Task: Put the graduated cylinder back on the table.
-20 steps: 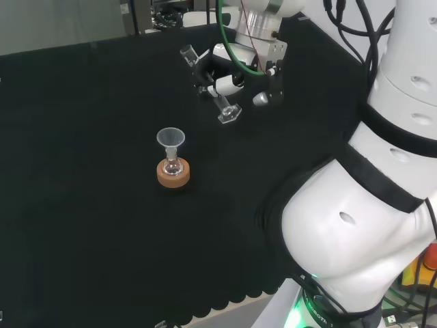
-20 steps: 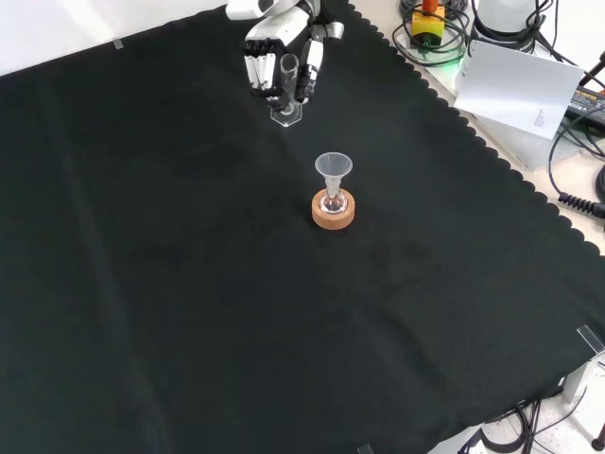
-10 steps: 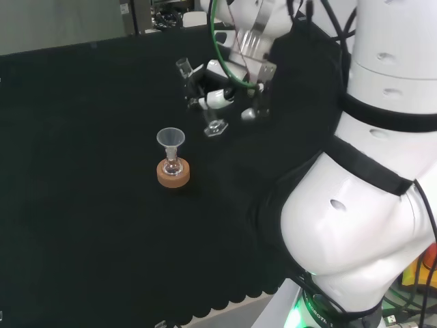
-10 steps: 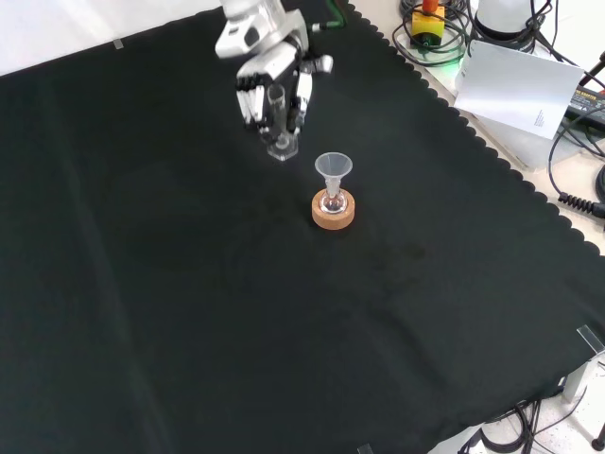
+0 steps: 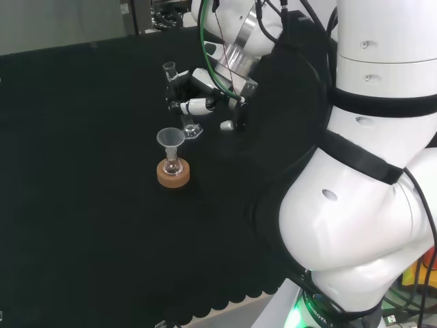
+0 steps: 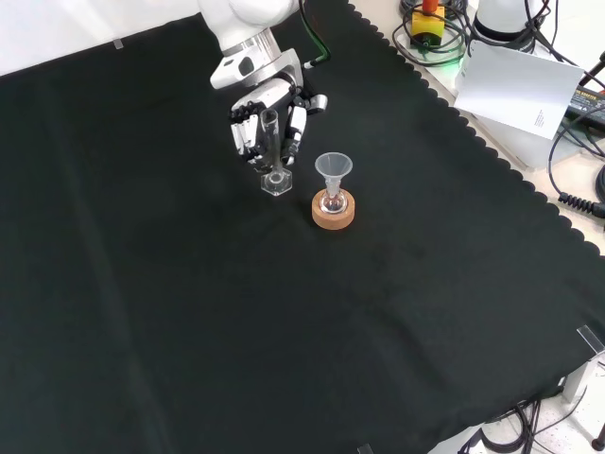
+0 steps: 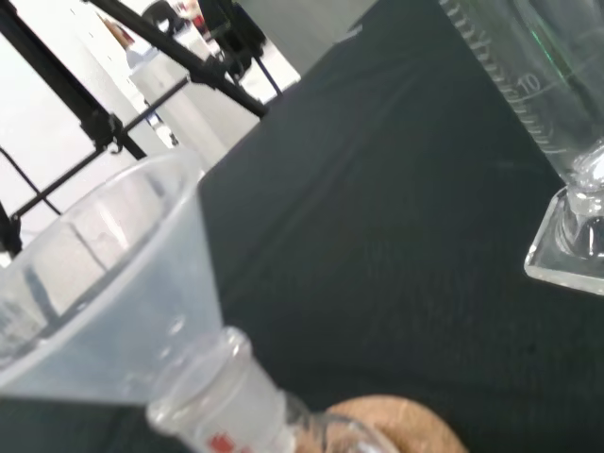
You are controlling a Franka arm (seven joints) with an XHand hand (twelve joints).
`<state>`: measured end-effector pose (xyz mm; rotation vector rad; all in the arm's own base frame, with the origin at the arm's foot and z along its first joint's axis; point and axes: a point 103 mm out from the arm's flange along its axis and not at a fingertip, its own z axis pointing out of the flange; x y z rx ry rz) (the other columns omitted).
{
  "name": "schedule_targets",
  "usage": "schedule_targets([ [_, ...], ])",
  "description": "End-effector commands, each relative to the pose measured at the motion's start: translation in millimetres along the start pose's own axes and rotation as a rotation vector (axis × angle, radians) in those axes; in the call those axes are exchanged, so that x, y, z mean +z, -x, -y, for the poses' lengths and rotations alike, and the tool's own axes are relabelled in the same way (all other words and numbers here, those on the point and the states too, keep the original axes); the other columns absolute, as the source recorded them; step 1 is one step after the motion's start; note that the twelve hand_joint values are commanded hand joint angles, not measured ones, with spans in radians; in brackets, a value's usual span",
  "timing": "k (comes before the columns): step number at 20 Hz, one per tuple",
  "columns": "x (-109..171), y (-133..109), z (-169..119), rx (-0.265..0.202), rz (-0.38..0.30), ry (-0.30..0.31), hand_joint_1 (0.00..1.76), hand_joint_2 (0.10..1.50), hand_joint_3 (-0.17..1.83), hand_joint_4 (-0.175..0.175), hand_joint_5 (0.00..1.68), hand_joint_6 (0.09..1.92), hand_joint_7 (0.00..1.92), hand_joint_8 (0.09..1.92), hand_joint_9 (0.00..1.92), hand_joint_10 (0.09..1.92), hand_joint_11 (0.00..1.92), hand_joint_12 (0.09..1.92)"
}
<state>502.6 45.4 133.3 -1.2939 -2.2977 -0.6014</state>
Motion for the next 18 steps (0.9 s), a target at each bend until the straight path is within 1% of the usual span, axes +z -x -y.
schedule_targets([
  [1, 5.1, 9.0, -10.2, -0.012, 0.005, 0.034, 1.14, 1.15, 0.00, -0.175, 0.92, 1.09, 1.16, 0.40, 1.41, 0.09, 1.18, 0.79],
  [9, 9.2, 27.4, -18.1, -0.005, -0.033, 0.068, 1.14, 1.15, 0.00, -0.175, 0.91, 1.10, 1.15, 0.39, 1.40, 0.09, 1.18, 0.79],
  [14, 12.2, 36.7, -21.8, -0.010, -0.061, 0.097, 1.14, 1.15, 0.00, -0.175, 0.91, 1.10, 1.14, 0.39, 1.40, 0.09, 1.18, 0.79],
  [18, 14.8, 44.1, -23.3, -0.011, -0.077, 0.108, 1.14, 1.15, 0.00, -0.175, 0.91, 1.11, 1.14, 0.39, 1.39, 0.09, 1.17, 0.79],
])
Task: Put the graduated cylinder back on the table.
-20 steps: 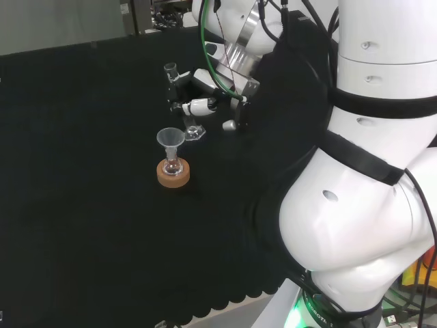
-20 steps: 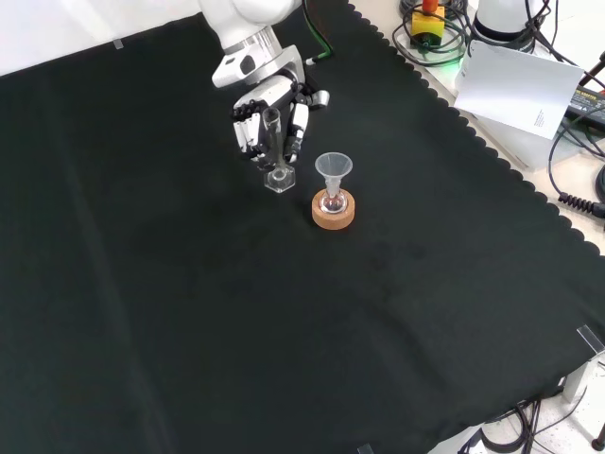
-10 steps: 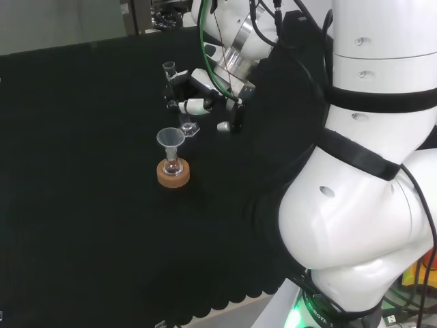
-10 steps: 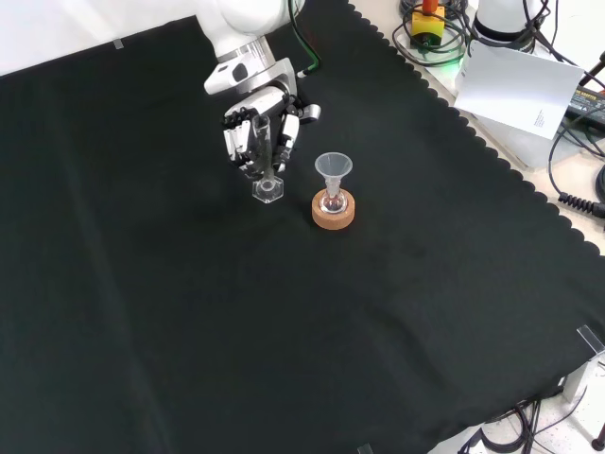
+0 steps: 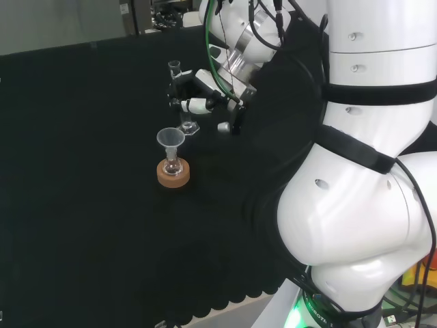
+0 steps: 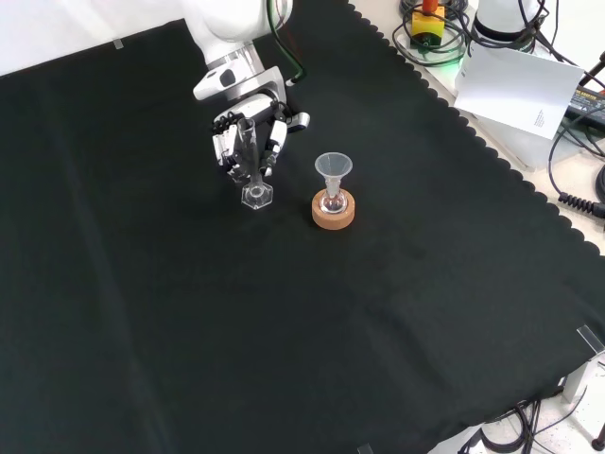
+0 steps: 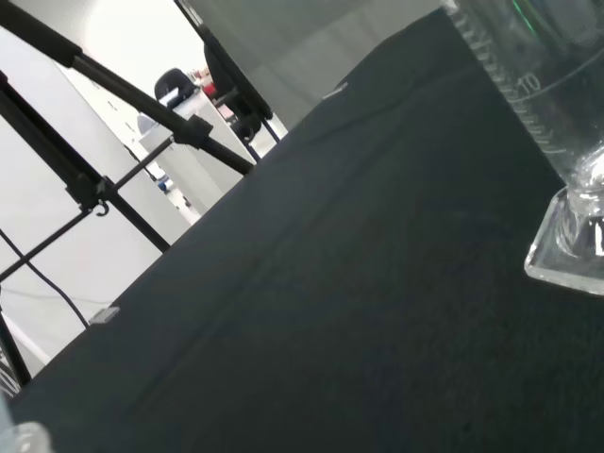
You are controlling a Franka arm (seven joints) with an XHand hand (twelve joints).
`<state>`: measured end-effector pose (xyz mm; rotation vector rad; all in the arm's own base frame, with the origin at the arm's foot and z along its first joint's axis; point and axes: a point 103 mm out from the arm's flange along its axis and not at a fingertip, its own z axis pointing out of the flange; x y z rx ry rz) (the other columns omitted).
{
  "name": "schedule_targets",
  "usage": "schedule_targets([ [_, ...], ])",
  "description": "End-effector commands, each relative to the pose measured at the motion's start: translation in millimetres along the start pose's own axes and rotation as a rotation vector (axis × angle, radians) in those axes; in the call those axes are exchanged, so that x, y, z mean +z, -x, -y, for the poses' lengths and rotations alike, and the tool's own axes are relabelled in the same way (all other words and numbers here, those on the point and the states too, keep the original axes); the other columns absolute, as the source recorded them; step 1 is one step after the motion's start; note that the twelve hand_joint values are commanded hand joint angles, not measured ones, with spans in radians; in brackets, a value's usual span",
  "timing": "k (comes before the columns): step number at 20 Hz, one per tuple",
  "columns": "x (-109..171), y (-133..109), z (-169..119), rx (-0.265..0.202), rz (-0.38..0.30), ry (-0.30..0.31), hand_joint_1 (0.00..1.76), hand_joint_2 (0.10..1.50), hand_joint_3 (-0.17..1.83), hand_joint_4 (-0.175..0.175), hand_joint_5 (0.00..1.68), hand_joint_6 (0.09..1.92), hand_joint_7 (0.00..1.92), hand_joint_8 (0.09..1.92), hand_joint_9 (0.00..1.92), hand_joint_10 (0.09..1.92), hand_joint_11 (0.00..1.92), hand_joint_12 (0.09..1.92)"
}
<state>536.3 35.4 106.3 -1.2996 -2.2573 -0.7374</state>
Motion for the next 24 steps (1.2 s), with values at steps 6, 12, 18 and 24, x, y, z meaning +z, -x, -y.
schedule_targets([
  [6, 7.9, 12.1, -4.2, -0.002, -0.030, 0.042, 1.14, 1.16, 0.00, -0.175, 0.91, 1.11, 1.13, 0.39, 1.38, 0.09, 1.17, 0.79],
  [12, 10.0, 21.2, -6.3, -0.001, -0.042, 0.050, 1.14, 1.16, 0.00, -0.175, 0.90, 1.12, 1.11, 0.39, 1.37, 0.09, 1.15, 0.79],
  [18, 15.5, 24.2, -6.5, -0.002, -0.035, 0.047, 1.14, 1.16, 0.00, -0.175, 0.90, 1.12, 1.11, 0.39, 1.36, 0.09, 1.15, 0.80],
  [24, 14.9, 28.1, -7.5, -0.006, -0.039, 0.060, 1.14, 1.16, 0.00, -0.175, 0.90, 1.12, 1.11, 0.39, 1.36, 0.09, 1.14, 0.80],
])
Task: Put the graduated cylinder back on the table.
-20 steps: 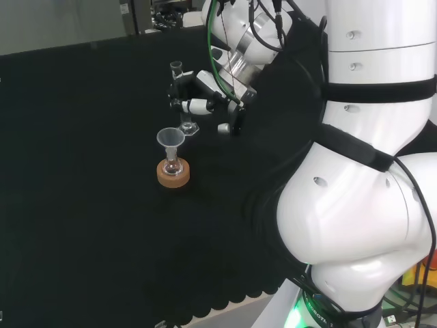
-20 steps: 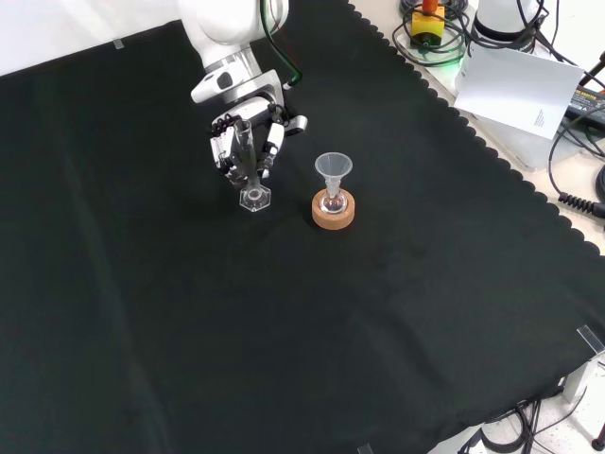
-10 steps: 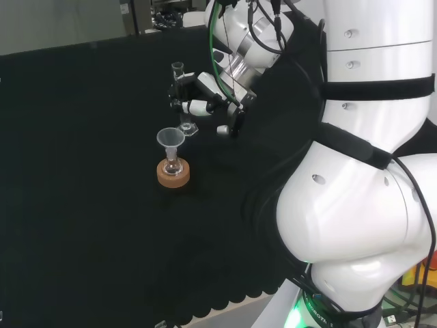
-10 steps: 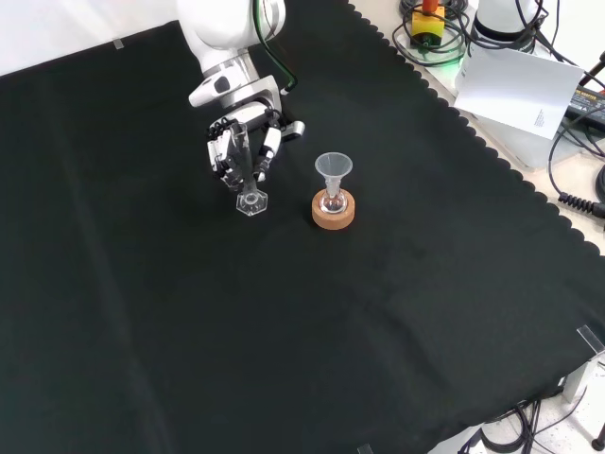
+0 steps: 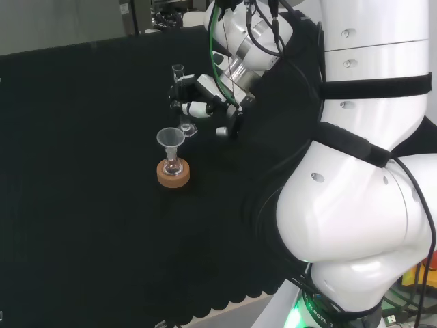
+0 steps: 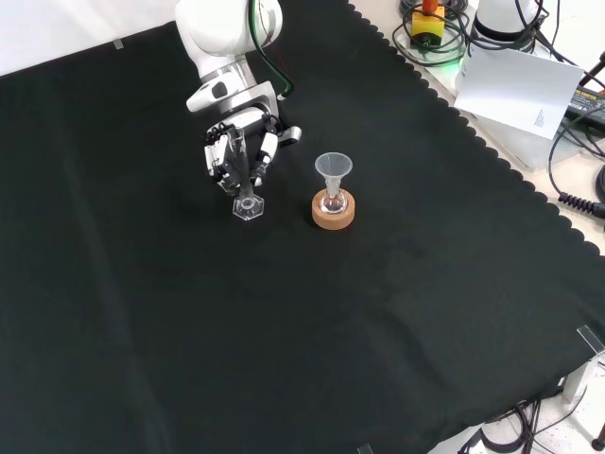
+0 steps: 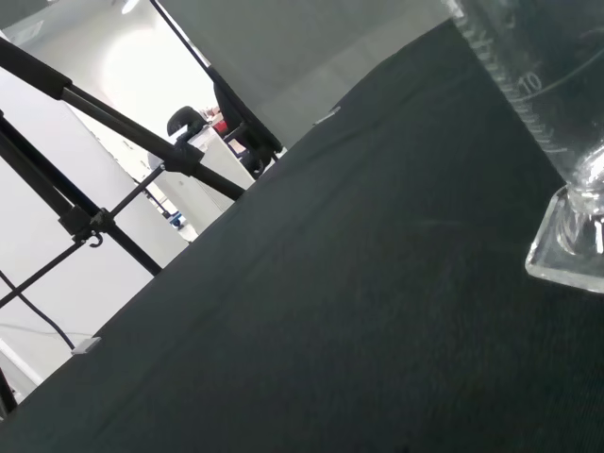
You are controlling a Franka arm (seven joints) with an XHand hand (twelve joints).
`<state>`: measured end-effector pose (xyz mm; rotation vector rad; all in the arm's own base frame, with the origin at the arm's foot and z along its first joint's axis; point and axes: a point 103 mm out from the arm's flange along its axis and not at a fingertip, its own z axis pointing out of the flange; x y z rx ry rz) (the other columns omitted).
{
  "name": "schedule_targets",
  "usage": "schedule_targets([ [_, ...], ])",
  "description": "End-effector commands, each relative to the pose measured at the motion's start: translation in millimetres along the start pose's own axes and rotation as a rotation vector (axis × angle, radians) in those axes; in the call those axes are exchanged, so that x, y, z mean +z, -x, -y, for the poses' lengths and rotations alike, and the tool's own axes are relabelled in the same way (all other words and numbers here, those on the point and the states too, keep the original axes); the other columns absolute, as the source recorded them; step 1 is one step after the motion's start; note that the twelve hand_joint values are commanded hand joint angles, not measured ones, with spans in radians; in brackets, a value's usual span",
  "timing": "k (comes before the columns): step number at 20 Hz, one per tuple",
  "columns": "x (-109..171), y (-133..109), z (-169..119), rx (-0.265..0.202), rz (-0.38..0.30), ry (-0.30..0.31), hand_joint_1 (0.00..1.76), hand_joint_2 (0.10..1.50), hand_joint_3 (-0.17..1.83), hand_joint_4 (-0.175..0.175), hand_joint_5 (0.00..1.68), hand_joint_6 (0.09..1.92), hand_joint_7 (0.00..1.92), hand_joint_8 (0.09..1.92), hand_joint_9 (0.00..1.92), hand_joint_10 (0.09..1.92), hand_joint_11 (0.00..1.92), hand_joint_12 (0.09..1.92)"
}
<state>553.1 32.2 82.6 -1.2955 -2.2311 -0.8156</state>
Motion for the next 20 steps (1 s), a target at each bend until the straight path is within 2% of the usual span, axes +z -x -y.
schedule_targets([
  [1, 1.3, 4.8, 1.1, 0.000, -0.010, 0.013, 1.14, 1.16, 0.00, -0.175, 0.90, 1.12, 1.10, 0.39, 1.36, 0.09, 1.14, 0.80],
  [14, 7.9, 7.5, 3.6, 0.006, -0.017, 0.007, 1.13, 1.16, 0.00, -0.175, 0.89, 1.13, 1.09, 0.41, 1.36, 0.09, 1.14, 0.82],
  [20, 7.9, 9.8, 4.1, 0.007, -0.028, -0.018, 1.13, 1.18, 0.00, -0.175, 0.86, 1.17, 1.05, 0.44, 1.34, 0.09, 1.12, 0.84],
])
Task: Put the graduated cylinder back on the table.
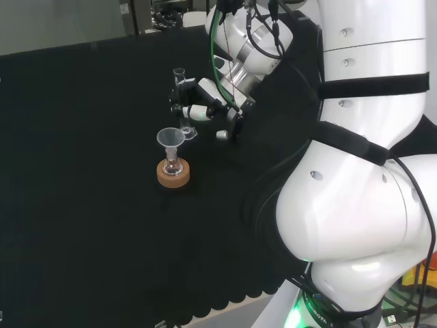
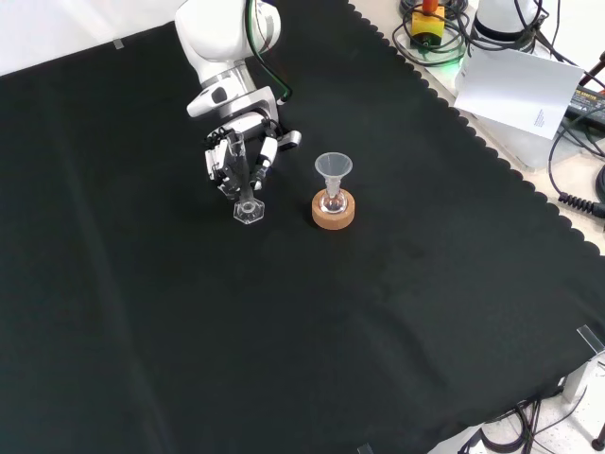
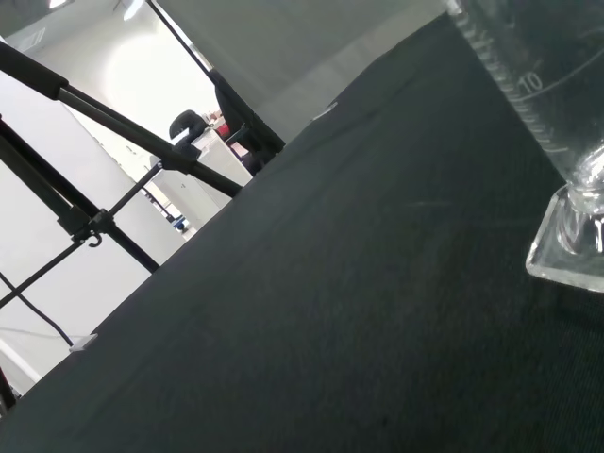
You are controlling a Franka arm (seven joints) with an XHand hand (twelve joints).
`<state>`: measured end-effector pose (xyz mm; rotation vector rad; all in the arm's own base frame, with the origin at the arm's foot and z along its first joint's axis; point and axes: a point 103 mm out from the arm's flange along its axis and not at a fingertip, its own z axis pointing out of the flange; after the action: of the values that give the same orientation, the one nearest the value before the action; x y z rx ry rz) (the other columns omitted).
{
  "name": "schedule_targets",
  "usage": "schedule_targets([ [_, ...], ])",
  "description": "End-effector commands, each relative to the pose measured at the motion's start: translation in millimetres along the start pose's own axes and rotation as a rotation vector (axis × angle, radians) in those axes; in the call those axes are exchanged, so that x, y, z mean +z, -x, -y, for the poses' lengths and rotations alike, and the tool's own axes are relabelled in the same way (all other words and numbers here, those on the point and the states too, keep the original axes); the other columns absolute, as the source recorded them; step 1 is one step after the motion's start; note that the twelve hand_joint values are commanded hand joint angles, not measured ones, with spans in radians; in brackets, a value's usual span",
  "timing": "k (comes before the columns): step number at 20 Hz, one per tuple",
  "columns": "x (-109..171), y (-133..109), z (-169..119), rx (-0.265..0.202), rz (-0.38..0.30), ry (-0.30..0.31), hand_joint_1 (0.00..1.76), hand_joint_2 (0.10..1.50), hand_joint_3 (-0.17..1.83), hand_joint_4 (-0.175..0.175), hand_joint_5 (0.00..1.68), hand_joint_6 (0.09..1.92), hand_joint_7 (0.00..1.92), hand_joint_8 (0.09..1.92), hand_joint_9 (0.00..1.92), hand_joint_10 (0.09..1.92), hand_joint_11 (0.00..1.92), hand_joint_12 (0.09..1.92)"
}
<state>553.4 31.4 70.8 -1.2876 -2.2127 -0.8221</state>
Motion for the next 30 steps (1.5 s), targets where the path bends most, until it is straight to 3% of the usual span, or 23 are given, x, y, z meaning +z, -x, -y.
schedule_targets([
  [1, -0.3, 2.9, 1.2, 0.003, -0.014, -0.023, 1.13, 1.18, 0.00, -0.175, 0.86, 1.18, 1.04, 0.46, 1.34, 0.09, 1.11, 0.85],
  [3, -0.7, 4.4, 2.1, 0.000, -0.028, -0.028, 1.12, 1.18, 0.00, -0.161, 0.85, 1.19, 0.99, 0.51, 1.32, 0.09, 1.08, 0.89],
  [5, -1.7, 5.2, 2.5, -0.003, -0.038, -0.034, 1.09, 1.18, 0.00, -0.093, 0.86, 1.17, 0.92, 0.55, 1.30, 0.09, 1.02, 0.95],
  [9, -4.2, 6.4, 2.2, -0.010, -0.054, -0.049, 0.99, 1.11, -0.10, -0.045, 0.81, 0.72, 0.78, 0.55, 1.21, 0.09, 0.85, 1.06],
  [20, -9.0, 6.6, -3.0, 0.020, -0.036, -0.078, 0.95, 1.06, -0.17, -0.023, 0.70, 0.61, 0.64, 0.54, 1.06, 0.09, 0.62, 1.20],
  [23, -11.5, 6.6, -3.5, 0.022, -0.043, -0.081, 0.91, 1.03, -0.17, -0.029, 0.59, 0.57, 0.59, 0.54, 1.00, 0.09, 0.54, 1.24],
  [26, -16.2, 5.8, -3.6, 0.028, -0.046, -0.096, 0.83, 0.98, -0.17, -0.041, 0.43, 0.43, 0.42, 0.57, 0.88, 0.09, 0.42, 1.29],
  [30, -23.5, 4.4, -3.1, 0.035, -0.044, -0.113, 0.76, 0.94, -0.17, -0.043, 0.38, 0.24, 0.23, 0.62, 0.75, 0.09, 0.28, 1.35],
])
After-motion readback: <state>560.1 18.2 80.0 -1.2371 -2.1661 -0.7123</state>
